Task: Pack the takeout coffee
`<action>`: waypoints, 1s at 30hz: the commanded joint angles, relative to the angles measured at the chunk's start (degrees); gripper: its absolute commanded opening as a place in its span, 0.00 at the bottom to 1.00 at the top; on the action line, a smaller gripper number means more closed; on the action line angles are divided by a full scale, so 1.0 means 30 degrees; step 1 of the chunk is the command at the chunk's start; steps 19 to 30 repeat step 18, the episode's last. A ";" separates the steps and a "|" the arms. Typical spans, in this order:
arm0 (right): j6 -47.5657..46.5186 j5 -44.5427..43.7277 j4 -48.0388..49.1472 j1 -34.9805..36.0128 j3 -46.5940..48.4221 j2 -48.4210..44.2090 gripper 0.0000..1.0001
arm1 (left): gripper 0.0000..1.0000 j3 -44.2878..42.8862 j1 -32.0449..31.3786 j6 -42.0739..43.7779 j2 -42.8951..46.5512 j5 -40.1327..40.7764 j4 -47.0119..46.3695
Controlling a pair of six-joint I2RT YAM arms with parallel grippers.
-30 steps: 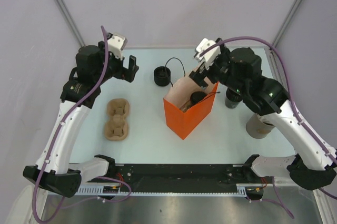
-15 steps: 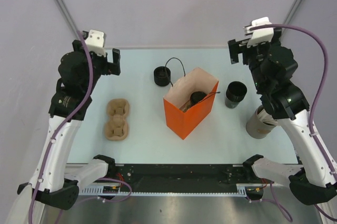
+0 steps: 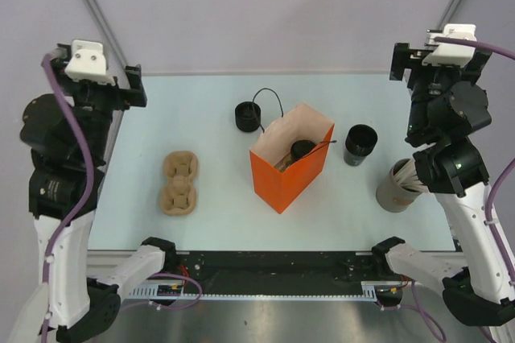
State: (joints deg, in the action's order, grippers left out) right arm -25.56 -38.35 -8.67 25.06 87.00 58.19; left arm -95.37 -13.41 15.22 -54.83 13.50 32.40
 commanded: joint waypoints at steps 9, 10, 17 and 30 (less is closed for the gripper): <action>0.1957 0.2381 -0.4346 0.0085 0.3694 -0.0531 1.00 | 1.00 -0.3306 0.0368 0.0668 0.0229 -0.1335 0.1416; 0.1987 0.2411 -0.4464 0.0114 0.3782 -0.0502 1.00 | 1.00 -0.3423 0.0368 0.0668 0.0142 -0.1306 0.1416; 0.2017 0.2675 -0.4553 0.0348 0.3607 -0.0443 1.00 | 1.00 -0.3541 0.0368 0.0346 -0.0005 -0.0810 0.1211; 0.2017 0.2675 -0.4553 0.0377 0.3636 -0.0414 1.00 | 1.00 -0.3512 0.0368 0.0345 -0.0005 -0.0749 0.1124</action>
